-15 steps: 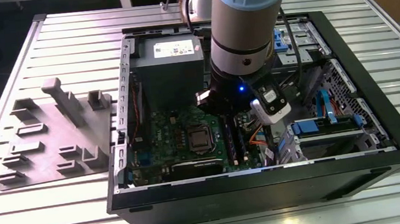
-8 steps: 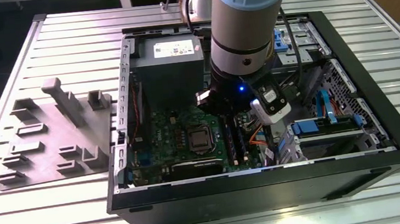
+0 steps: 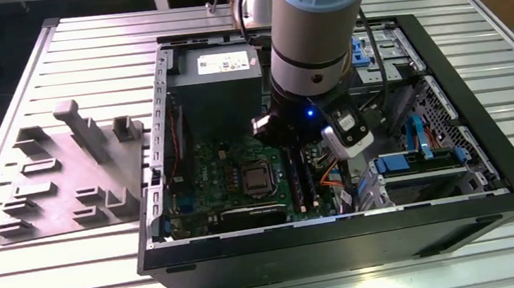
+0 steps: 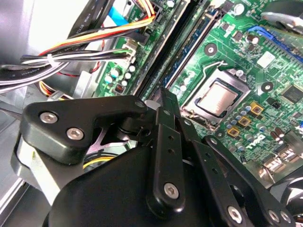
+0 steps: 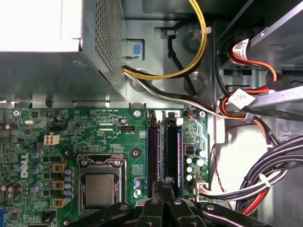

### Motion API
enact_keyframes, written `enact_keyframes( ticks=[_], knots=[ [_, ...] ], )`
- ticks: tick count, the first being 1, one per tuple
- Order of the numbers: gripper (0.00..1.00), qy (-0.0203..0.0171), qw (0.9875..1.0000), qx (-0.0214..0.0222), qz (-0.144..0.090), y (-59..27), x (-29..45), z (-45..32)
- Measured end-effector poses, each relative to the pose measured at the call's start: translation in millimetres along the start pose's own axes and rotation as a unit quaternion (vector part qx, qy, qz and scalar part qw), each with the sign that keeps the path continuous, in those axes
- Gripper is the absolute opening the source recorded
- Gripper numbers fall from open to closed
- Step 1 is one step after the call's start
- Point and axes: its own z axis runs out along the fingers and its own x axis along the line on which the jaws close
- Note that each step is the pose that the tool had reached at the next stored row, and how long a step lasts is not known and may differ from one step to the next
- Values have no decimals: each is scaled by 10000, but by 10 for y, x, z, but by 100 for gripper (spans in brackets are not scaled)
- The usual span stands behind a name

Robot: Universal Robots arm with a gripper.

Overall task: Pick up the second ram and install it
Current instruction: 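Press down the second ram until it locks into place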

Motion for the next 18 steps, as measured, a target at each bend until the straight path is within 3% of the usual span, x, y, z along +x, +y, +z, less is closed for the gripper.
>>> enact_keyframes(
  ticks=[5, 18],
  knots=[
    [10, -1, 10000, 0, 1, 44, 1, 5],
    [10, -2, 10000, 0, 5, 268, 5, 30]
  ],
)
